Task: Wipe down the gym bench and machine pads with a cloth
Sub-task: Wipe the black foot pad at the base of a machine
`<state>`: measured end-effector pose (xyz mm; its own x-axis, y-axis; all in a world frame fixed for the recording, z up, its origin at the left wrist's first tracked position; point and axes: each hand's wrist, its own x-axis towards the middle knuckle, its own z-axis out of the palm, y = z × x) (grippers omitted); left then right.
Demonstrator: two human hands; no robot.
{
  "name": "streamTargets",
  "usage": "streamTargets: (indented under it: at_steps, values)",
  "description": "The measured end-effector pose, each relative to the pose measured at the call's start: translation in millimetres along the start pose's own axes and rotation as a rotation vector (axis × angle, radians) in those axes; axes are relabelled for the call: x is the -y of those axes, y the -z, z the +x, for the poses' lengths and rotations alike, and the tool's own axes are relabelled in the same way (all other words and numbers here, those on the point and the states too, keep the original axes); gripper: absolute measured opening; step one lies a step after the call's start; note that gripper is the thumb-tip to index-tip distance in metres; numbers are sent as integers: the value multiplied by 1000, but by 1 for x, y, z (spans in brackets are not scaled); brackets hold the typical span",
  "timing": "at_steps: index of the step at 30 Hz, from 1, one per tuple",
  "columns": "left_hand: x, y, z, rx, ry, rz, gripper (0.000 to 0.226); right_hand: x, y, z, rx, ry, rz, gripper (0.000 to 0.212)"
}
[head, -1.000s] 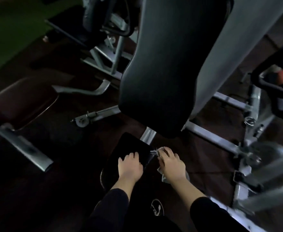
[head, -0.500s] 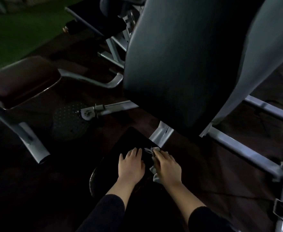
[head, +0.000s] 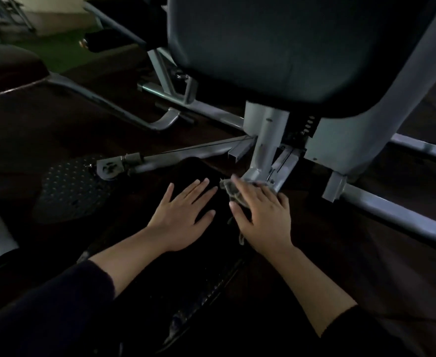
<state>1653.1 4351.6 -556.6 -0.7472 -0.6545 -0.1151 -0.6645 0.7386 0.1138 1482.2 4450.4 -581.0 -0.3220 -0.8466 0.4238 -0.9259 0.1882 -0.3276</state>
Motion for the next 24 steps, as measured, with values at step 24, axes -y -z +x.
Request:
streamTargets:
  at_steps: [24]
  values:
    - [4, -6, -1, -33, -50, -20, 68, -29, 13, 35, 201, -138, 267, 33]
